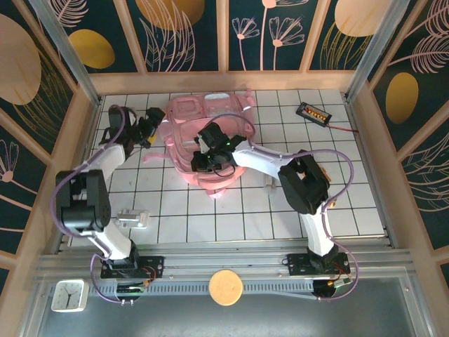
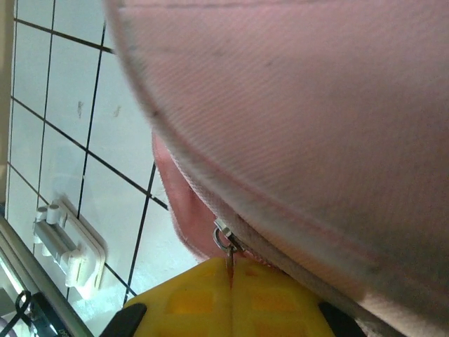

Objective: Pack the student bag

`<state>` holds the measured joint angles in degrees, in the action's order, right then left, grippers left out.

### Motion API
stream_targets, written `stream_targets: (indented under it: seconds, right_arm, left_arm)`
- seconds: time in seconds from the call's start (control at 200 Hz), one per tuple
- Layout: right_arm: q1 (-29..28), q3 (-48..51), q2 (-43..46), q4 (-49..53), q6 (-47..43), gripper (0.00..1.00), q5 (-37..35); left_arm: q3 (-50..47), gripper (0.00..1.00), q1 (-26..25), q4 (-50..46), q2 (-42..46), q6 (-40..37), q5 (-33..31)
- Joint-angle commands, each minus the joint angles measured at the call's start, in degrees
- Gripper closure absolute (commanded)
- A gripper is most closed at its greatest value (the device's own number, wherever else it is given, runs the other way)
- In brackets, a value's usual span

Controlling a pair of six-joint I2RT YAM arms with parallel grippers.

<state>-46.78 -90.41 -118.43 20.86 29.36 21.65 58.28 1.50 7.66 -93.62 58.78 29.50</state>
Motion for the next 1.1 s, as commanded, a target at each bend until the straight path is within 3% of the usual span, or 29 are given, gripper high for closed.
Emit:
stream_targets:
  seconds: [0.0, 0.125, 0.245, 0.4, 0.545, 0.595, 0.666, 0.741, 1.096]
  right_arm:
    - [2.3, -2.6, -1.0, 1.3, 0.7, 1.0, 1.5]
    - [3.0, -3.2, -1.7, 1.5, 0.2, 1.0, 2.5]
    - [2.9, -4.5, -2.5, 2.1, -0.3, 1.0, 2.9]
    - [2.8, -5.1, -3.0, 2.2, -0.3, 1.0, 3.3]
    - [2.5, -4.0, -2.6, 1.7, -0.1, 1.0, 3.3]
    - [2.5, -3.5, -2.4, 1.4, 0.0, 1.0, 3.4]
    - [2.4, -2.9, -2.0, 1.0, 0.2, 1.0, 3.4]
    - [2.3, -2.5, -1.6, 0.7, 0.3, 1.0, 3.4]
    - [1.9, -2.7, -1.5, 0.4, 0.4, 1.0, 3.9]
  left_arm:
    - [-8.8, 0.01, -0.2, 7.1, 4.6, 9.7, 5.8]
    - [-19.1, 0.01, -2.3, 14.7, 9.6, 17.3, 6.0]
    - [-23.2, 0.01, -4.8, 20.6, 9.9, 22.0, 5.1]
    - [-22.5, 0.01, -7.6, 25.4, 6.2, 24.0, 5.8]
    - [-19.4, 0.01, -8.9, 22.4, 5.0, 22.5, 4.8]
    - [-18.9, 0.06, -9.1, 21.9, 4.2, 22.3, 5.2]
    - [-18.9, 0.26, -9.2, 22.3, 3.0, 22.6, 5.4]
    - [-18.8, 0.36, -9.2, 22.0, 2.0, 22.7, 5.3]
    - [-16.9, 0.39, -10.3, 15.5, -1.2, 17.9, 3.8]
